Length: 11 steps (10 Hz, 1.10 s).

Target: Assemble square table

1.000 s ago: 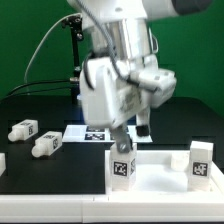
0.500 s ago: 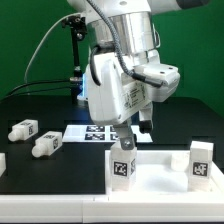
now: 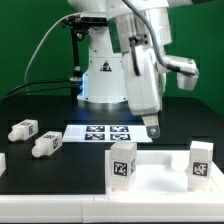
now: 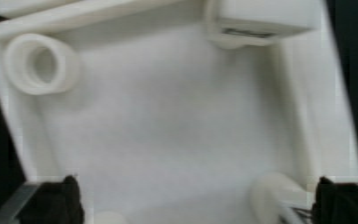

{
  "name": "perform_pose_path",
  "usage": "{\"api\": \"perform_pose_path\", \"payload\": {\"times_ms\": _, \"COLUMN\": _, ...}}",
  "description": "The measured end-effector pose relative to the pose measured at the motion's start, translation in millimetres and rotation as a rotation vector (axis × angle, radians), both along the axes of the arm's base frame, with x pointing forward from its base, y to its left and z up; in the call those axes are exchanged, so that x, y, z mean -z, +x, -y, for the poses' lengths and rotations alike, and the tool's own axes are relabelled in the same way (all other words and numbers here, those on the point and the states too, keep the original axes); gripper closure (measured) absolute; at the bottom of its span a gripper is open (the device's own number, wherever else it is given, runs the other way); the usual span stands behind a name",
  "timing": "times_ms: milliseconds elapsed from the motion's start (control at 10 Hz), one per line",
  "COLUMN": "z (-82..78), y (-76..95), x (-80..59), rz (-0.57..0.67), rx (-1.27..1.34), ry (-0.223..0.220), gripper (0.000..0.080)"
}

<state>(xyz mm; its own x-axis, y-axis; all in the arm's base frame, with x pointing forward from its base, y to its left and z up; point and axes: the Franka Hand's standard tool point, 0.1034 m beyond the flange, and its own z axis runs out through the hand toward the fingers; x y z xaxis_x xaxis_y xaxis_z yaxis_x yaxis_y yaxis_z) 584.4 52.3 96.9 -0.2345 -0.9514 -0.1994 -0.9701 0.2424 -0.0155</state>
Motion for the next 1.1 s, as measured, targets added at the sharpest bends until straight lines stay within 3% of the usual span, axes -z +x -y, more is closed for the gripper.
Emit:
{"api": "perform_pose_path", "payload": {"times_ms": 500, "z": -2.1, "y": -4.0, "x": 3.8, "rz": 0.009, "rx": 0.015, "ry": -0.011, "gripper": 0.0151}}
{"api": "perform_pose_path", "payload": {"times_ms": 800, "z": 8.9, "y": -58.0, "x": 34.6, "rz": 0.056, "rx": -0.011, "ry": -0.113, "gripper": 0.0151}}
{"api": "perform_pose_path", "payload": {"times_ms": 900, "z": 5.8, "y": -71.2, "x": 52.3, "rz": 0.055, "rx": -0.027, "ry": -0.145, "gripper": 0.0151}}
{"api": "perform_pose_path", "payload": {"times_ms": 1100, "z": -7.4, "y": -83.9, "x": 78.5, "rz": 0.013, "rx": -0.05, "ry": -0.159, "gripper": 0.0151}}
